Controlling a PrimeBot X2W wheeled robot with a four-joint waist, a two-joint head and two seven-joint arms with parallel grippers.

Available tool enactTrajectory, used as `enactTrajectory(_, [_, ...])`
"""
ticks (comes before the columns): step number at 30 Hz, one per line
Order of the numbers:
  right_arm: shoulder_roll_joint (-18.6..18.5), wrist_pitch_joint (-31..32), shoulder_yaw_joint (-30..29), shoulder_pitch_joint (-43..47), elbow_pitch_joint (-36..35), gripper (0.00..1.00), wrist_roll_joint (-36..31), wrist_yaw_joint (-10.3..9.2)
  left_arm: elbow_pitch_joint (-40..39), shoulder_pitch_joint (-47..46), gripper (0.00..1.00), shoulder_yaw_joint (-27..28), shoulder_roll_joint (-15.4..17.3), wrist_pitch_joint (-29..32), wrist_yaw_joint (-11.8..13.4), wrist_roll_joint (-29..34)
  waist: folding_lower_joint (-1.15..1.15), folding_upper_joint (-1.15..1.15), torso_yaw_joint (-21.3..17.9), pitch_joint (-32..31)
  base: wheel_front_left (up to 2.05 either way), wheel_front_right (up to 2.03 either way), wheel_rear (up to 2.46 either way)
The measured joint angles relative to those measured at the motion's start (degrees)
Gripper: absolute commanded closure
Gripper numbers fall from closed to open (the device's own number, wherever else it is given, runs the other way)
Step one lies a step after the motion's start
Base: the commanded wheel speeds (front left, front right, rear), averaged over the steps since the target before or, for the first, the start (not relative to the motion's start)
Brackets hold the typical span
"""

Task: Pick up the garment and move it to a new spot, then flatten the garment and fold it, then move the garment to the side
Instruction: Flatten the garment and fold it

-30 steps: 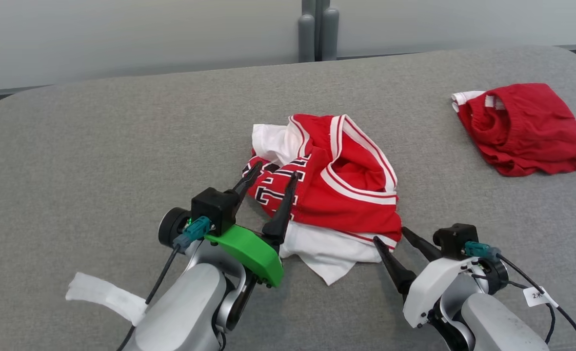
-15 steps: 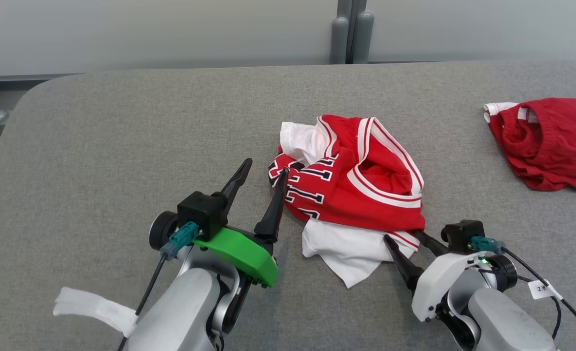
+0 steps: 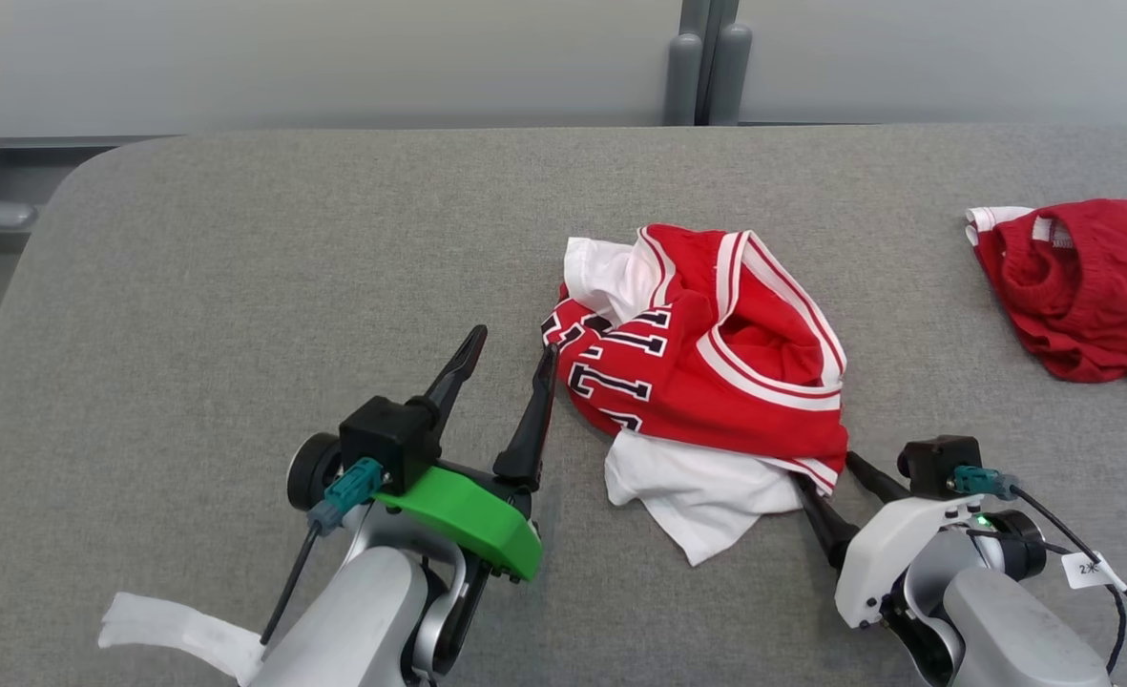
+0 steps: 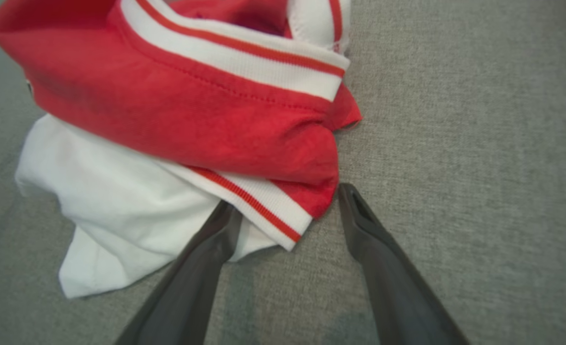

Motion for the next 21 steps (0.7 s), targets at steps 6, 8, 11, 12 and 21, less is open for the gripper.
enactTrajectory(6, [1.1,-0.2,1.2,-0.6,0.8,0.44,0.3,0.01,-0.6,0.5,0.0,0.7,0.0,0.0,0.0,0.5,0.0,0.0,0.1,0.2,0.0,0.0,0.0])
enactTrajectory(8, [1.1,-0.6,2.0,-1.4,0.9,1.0,0.1,0.02,-0.6,0.6,0.0,0.7,0.0,0.0,0.0,0.6,0.0,0.0,0.1,0.2,0.0,0.0,0.0])
enactTrajectory(11, [1.1,-2.1,2.2,-2.9,0.7,1.0,-0.2,0.52,-0.7,1.0,0.0,1.1,0.0,0.0,0.2,0.8,0.0,0.0,0.0,0.1,0.0,0.0,0.0])
enactTrajectory(12, [1.1,-2.6,2.3,-3.3,0.6,1.0,-0.3,0.51,-0.6,1.3,0.0,1.4,0.1,0.0,0.2,0.8,0.0,0.0,-0.1,0.0,0.0,0.0,0.0])
enactTrajectory(21, [1.2,-4.9,3.7,-7.3,-6.6,1.0,0.0,0.52,-1.0,3.9,0.0,5.9,0.6,0.0,0.5,0.8,0.0,0.0,-1.5,-1.6,0.0,0.0,0.0])
